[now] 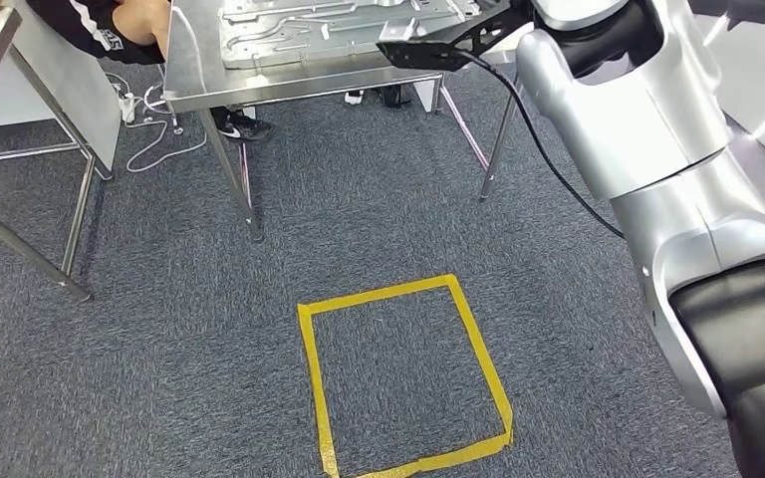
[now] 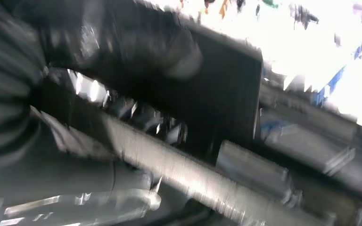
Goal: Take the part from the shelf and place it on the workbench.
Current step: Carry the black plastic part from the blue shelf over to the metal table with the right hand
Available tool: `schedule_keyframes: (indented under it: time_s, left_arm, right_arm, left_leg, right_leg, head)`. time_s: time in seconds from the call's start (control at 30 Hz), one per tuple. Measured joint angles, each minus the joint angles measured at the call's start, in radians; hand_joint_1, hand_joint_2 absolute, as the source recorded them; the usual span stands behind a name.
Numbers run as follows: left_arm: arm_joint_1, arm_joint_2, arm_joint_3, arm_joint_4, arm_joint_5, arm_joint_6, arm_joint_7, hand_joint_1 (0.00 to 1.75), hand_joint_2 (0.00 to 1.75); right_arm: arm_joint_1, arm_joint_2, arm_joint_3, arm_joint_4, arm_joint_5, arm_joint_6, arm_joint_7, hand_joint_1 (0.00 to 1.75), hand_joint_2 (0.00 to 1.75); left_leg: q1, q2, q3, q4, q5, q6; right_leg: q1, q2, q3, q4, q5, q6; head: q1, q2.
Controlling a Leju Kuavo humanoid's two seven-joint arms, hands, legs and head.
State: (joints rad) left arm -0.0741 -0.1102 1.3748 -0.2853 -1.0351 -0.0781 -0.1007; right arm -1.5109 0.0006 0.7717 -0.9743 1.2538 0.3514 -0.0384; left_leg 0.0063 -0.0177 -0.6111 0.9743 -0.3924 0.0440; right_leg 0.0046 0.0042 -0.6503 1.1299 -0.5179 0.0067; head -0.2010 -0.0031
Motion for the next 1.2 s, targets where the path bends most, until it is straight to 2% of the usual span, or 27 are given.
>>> schedule_keyframes:
  time_s: [0.07, 0.1, 0.13, 0.17, 0.23, 0.27, 0.3, 0.33, 0.4, 0.43, 0.5, 0.57, 0.6, 0.63, 0.67, 0.73, 0.8, 0.9, 1.03, 1.2]
  left_arm:
    - [-0.001, 0.0, 0.0, 0.0, 0.0, 0.0, 0.0, 0.0, 1.75]
    - [-0.002, 0.0, 0.0, 0.0, 0.0, 0.0, 0.0, 0.0, 1.75]
    - [-0.003, 0.0, 0.0, 0.0, 0.0, 0.0, 0.0, 0.0, 1.75]
    - [-0.002, 0.0, 0.0, 0.0, 0.0, 0.0, 0.0, 0.0, 1.75]
    - [-0.001, 0.002, 0.0, 0.0, 0.0, 0.0, 0.0, 0.0, 1.75]
    - [0.0, 0.003, 0.0, 0.0, 0.0, 0.0, 0.0, 0.0, 1.75]
    - [0.0, 0.004, 0.0, 0.0, -0.001, 0.0, 0.0, 0.0, 1.75]
    - [-0.001, 0.004, 0.0, 0.0, -0.001, 0.0, 0.0, 0.0, 1.75]
    - [0.0, 0.004, 0.0, 0.0, -0.002, -0.001, 0.0, 0.0, 1.75]
    - [0.0, 0.003, 0.0, 0.0, -0.002, -0.001, 0.001, 0.0, 1.75]
    - [0.001, 0.001, 0.0, 0.001, -0.002, -0.001, 0.002, 0.0, 1.75]
    - [0.0, 0.001, 0.0, 0.001, -0.002, 0.001, 0.003, 0.0, 1.75]
    - [0.0, 0.001, 0.0, 0.001, -0.002, 0.002, 0.003, 0.0, 1.75]
    - [0.0, 0.001, 0.0, 0.001, -0.002, 0.002, 0.003, 0.0, 1.75]
    - [0.0, 0.001, 0.0, 0.001, -0.002, 0.003, 0.003, 0.0, 1.75]
    - [0.001, 0.001, 0.0, 0.001, -0.002, 0.003, 0.003, 0.0, 1.75]
    - [0.001, 0.001, 0.0, 0.001, -0.003, 0.003, 0.003, 0.0, 1.75]
    - [-0.001, 0.002, 0.0, 0.001, -0.003, 0.004, 0.002, 0.0, 1.75]
    - [0.0, 0.002, 0.0, 0.001, -0.004, 0.005, 0.002, 0.0, 1.75]
    - [0.0, 0.002, 0.0, 0.001, -0.005, 0.004, 0.002, 0.0, 1.75]
  right_arm:
    - [0.0, -0.002, 0.0, -0.001, 0.0, 0.001, -0.002, 1.75, 1.75]
    - [0.002, -0.003, 0.0, -0.002, 0.0, 0.001, -0.002, 1.75, 1.75]
    - [0.004, -0.004, 0.0, -0.002, 0.0, 0.002, -0.001, 1.75, 1.75]
    - [0.004, -0.004, 0.0, -0.004, 0.0, 0.002, -0.001, 1.75, 1.75]
    - [0.004, -0.005, 0.0, -0.007, 0.0, 0.003, 0.0, 1.75, 1.75]
    - [0.003, -0.006, 0.0, -0.008, 0.0, 0.003, 0.0, 1.75, 1.75]
    - [0.004, -0.007, 0.0, -0.009, 0.0, 0.003, -0.001, 1.75, 1.75]
    - [0.004, -0.008, 0.0, -0.008, 0.0, 0.002, -0.001, 1.75, 1.75]
    - [0.006, -0.009, 0.0, -0.007, 0.002, 0.0, -0.002, 1.75, 1.75]
    - [0.006, -0.01, 0.0, -0.007, 0.003, -0.001, -0.002, 1.75, 1.75]
    - [0.005, -0.01, 0.0, -0.007, 0.003, -0.002, -0.003, 1.75, 1.75]
    - [0.006, -0.01, 0.0, -0.006, 0.003, -0.002, -0.003, 1.75, 1.75]
    - [0.008, -0.01, 0.0, -0.005, 0.004, 0.0, -0.003, 1.75, 1.75]
    - [0.01, -0.01, 0.0, -0.005, 0.004, 0.001, -0.003, 1.75, 1.75]
    - [0.011, -0.01, 0.0, -0.005, 0.004, 0.002, -0.003, 1.75, 1.75]
    - [0.01, -0.01, 0.0, -0.006, 0.003, 0.002, -0.005, 1.75, 1.75]
    - [0.009, -0.011, 0.0, -0.006, 0.002, 0.002, -0.011, 1.75, 1.75]
    - [0.011, -0.012, 0.0, -0.007, 0.0, 0.001, -0.018, 1.75, 1.75]
    - [0.004, -0.013, 0.0, -0.007, 0.0, 0.001, -0.02, 1.75, 1.75]
    - [0.003, -0.013, 0.0, -0.007, -0.002, 0.008, -0.021, 1.75, 1.75]
  left_leg:
    - [0.002, 0.002, 0.002, 0.001, -0.002, 0.0]
    - [0.004, 0.001, 0.002, 0.004, -0.005, -0.002]
    - [0.006, 0.0, 0.002, 0.009, -0.009, -0.006]
    - [0.01, -0.001, 0.002, 0.017, -0.014, -0.013]
    - [0.015, -0.003, -0.003, 0.039, -0.03, -0.03]
    - [0.016, -0.004, -0.006, 0.048, -0.036, -0.039]
    - [0.016, -0.006, -0.01, 0.054, -0.039, -0.046]
    - [0.017, -0.007, -0.012, 0.055, -0.039, -0.053]
    - [0.021, -0.007, -0.013, 0.055, -0.039, -0.063]
    - [0.022, -0.003, -0.019, 0.067, -0.049, -0.067]
    - [0.023, 0.007, -0.057, 0.149, -0.094, -0.07]
    - [0.022, 0.011, -0.124, 0.279, -0.143, -0.07]
    - [0.022, 0.011, -0.149, 0.321, -0.15, -0.069]
    - [0.022, 0.011, -0.157, 0.327, -0.139, -0.066]
    - [0.021, 0.011, -0.145, 0.295, -0.111, -0.063]
    - [0.017, 0.013, -0.084, 0.166, -0.045, -0.053]
    - [0.009, 0.014, -0.041, 0.077, -0.022, -0.046]
    - [0.004, 0.011, -0.03, 0.055, -0.025, -0.041]
    - [0.004, 0.009, -0.017, 0.035, -0.018, -0.045]
    - [0.0, 0.007, -0.02, 0.041, -0.023, -0.037]
  right_leg:
    - [-0.011, 0.0, -0.062, 0.125, -0.052, 0.01]
    - [-0.018, 0.0, -0.08, 0.157, -0.057, 0.016]
    - [-0.026, -0.001, -0.079, 0.152, -0.042, 0.022]
    - [-0.033, -0.001, -0.059, 0.108, -0.011, 0.029]
    - [-0.043, 0.002, 0.003, -0.018, 0.044, 0.04]
    - [-0.043, 0.004, 0.023, -0.058, 0.057, 0.039]
    - [-0.04, 0.006, 0.032, -0.076, 0.058, 0.035]
    - [-0.035, 0.008, 0.031, -0.074, 0.056, 0.027]
    - [-0.033, 0.006, 0.032, -0.078, 0.06, 0.01]
    - [-0.033, 0.005, 0.034, -0.082, 0.062, 0.002]
    - [-0.033, 0.003, 0.038, -0.089, 0.064, -0.009]
    - [-0.028, 0.002, 0.039, -0.089, 0.062, -0.015]
    - [-0.024, 0.002, 0.04, -0.088, 0.06, -0.017]
    - [-0.021, 0.002, 0.042, -0.088, 0.058, -0.019]
    - [-0.019, 0.001, 0.045, -0.087, 0.055, -0.02]
    - [-0.016, 0.001, 0.052, -0.086, 0.048, -0.018]
    - [-0.014, 0.001, 0.054, -0.085, 0.043, -0.012]
    - [-0.015, 0.0, 0.06, -0.094, 0.044, 0.001]
    - [-0.013, -0.003, 0.075, -0.113, 0.05, -0.019]
    - [-0.016, -0.005, 0.078, -0.119, 0.048, -0.018]
  head:
    - [0.0, 0.0]
    - [0.0, 0.0]
    - [0.0, 0.0]
    - [0.0, 0.0]
    - [0.0, 0.0]
    - [0.0, 0.0]
    - [0.0, 0.0]
    - [0.0, 0.0]
    - [-0.001, 0.0]
    - [-0.001, 0.0]
    - [-0.001, 0.0]
    - [-0.001, 0.0]
    - [-0.001, 0.0]
    - [-0.001, 0.0]
    - [-0.001, 0.0]
    - [-0.001, 0.0]
    - [-0.001, 0.0]
    - [0.0, 0.0]
    - [0.001, 0.0]
    - [0.001, 0.0]
